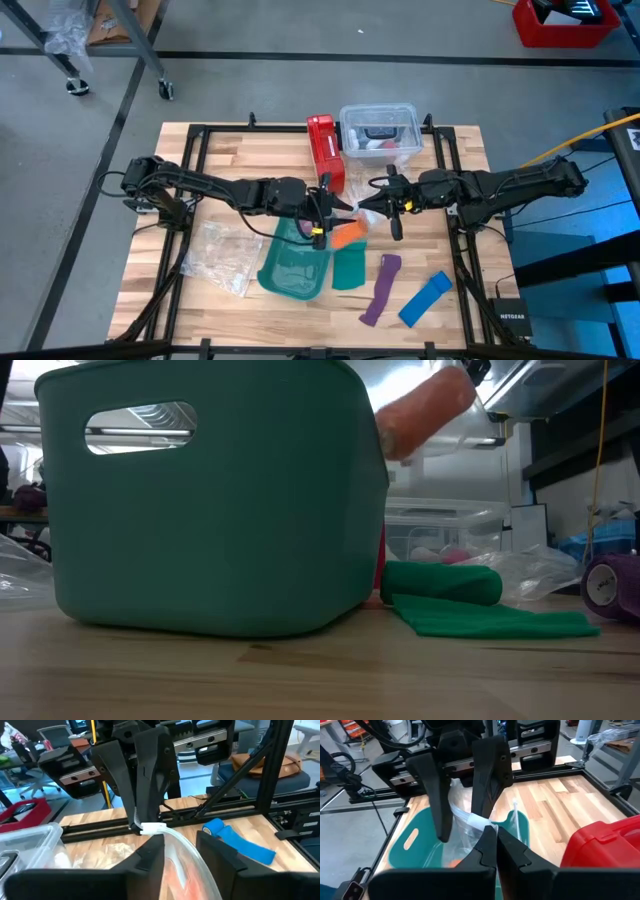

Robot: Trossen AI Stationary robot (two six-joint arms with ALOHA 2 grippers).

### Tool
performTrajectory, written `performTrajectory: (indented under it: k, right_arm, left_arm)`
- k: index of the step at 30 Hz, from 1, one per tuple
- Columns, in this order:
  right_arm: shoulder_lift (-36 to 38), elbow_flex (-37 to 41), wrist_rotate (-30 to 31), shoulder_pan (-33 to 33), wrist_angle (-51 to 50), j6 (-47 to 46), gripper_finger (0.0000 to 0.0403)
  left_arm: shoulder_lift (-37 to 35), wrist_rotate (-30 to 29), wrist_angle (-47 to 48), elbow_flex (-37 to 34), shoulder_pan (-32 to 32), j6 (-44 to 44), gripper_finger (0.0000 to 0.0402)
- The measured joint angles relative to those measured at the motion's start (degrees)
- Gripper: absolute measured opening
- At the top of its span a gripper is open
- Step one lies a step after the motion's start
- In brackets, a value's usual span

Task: Roll bandage
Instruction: Close the transparent zip bag

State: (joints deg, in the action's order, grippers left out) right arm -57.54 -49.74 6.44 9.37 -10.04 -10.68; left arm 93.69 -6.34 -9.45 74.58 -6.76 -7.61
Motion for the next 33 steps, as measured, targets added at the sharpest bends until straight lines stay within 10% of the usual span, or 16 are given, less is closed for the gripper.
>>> performTrajectory:
  k: [33]
  right_arm:
    - [-0.3,0.1,-1.1,0.0,1.0,0.0,0.0]
  left_arm:
    - [0.3,-0.3,-0.5,0.1,2.6,11.9,0.0153]
